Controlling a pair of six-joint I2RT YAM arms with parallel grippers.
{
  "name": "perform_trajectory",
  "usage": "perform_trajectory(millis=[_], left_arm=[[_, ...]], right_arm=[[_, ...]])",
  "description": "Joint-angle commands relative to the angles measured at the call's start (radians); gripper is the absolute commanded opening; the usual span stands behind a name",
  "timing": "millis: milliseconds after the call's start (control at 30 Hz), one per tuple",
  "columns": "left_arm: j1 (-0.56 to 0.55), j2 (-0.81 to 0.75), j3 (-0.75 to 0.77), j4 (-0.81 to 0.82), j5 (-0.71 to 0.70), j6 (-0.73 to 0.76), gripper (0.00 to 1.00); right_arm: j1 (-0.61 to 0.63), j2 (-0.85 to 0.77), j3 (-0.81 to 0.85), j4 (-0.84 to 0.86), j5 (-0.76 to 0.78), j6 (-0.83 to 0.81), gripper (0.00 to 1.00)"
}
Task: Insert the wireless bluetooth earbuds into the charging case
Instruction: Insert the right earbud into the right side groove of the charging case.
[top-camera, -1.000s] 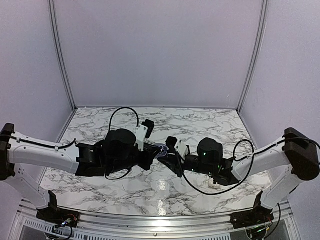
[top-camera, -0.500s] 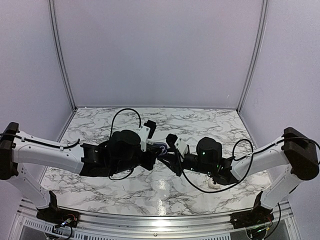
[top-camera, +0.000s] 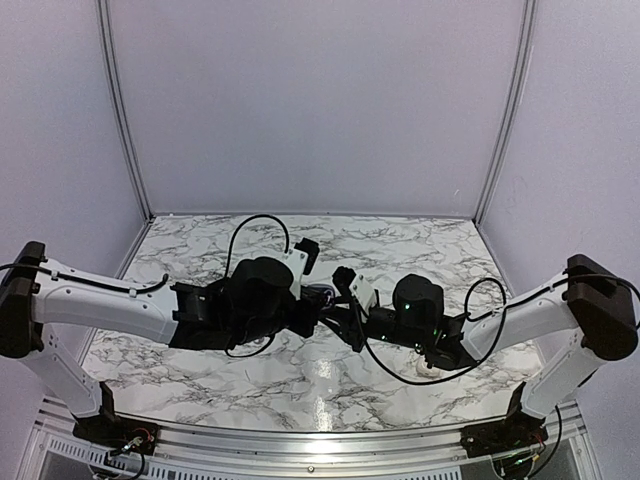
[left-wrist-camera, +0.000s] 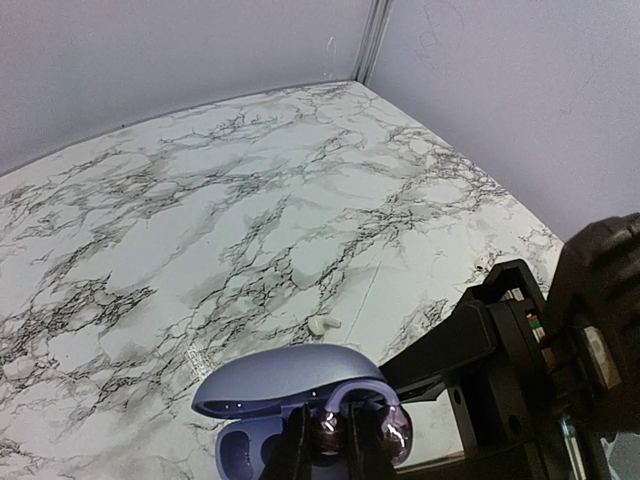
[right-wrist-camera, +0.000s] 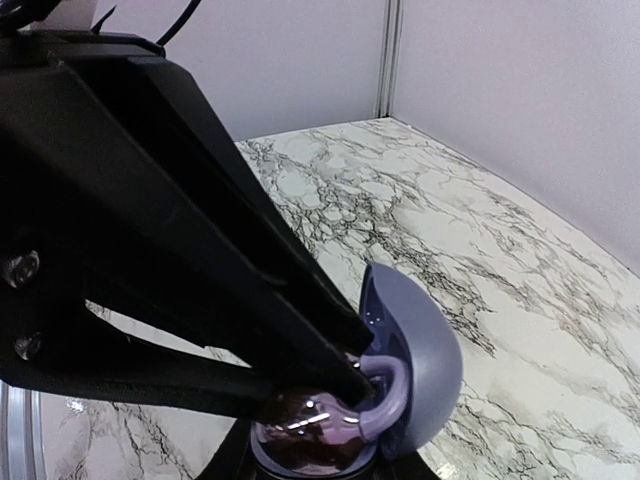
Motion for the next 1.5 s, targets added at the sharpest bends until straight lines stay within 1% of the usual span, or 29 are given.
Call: perform_trajectory(millis=[0,233,333,400,533,633,700,867,1100,1267,1467], left_arm=[[-0.005,0.008,0.023,-0.059,-0.045,-0.008,0.06],[-0.005,0.001,0.020,-0.078,-0.076,-0.010,0.06],[-0.005,0.002,0.020,-0.078,-0.062,-0.012,0.07],[-0.005,0.004,0.020,-0.071,-0.038,-0.007,0.11],[-0.005,0.006,0.018,-0.068,-0.014,-0.004,0.17],[-0.005,0.000,0.014,-0.068,-0.006,-0.003,0.26],[-0.005,-0.008,0.010,-0.070,-0.007,-0.005,0.29],[-0.005,-0.025,-0.001,-0.065,-0.003,-0.004,0.31],[-0.005,-0.051,-0.025,-0.065,0.045,0.010,0.35],[-0.004,-0.059,-0.031,-0.080,0.036,0.008,0.36],[-0.003,-0.081,-0.049,-0.072,0.043,0.006,0.44]], right_arm=[[0.010,0.001,0.016,0.054,-0.011,0.009,0.00],[0.010,0.002,0.013,0.068,-0.012,0.019,0.00],[0.010,0.005,0.014,0.071,-0.011,0.020,0.00],[0.009,0.008,0.016,0.072,-0.013,0.021,0.00],[0.010,0.007,0.014,0.079,-0.014,0.025,0.00],[0.010,0.003,0.000,0.098,-0.016,0.027,0.00],[0.009,0.000,-0.005,0.106,-0.020,0.027,0.00],[0.009,0.002,-0.008,0.114,-0.028,0.027,0.00],[0.003,0.005,-0.010,0.125,-0.043,0.057,0.00],[-0.005,0.001,-0.021,0.145,-0.060,0.069,0.00],[-0.016,-0.001,-0.031,0.155,-0.085,0.083,0.00]])
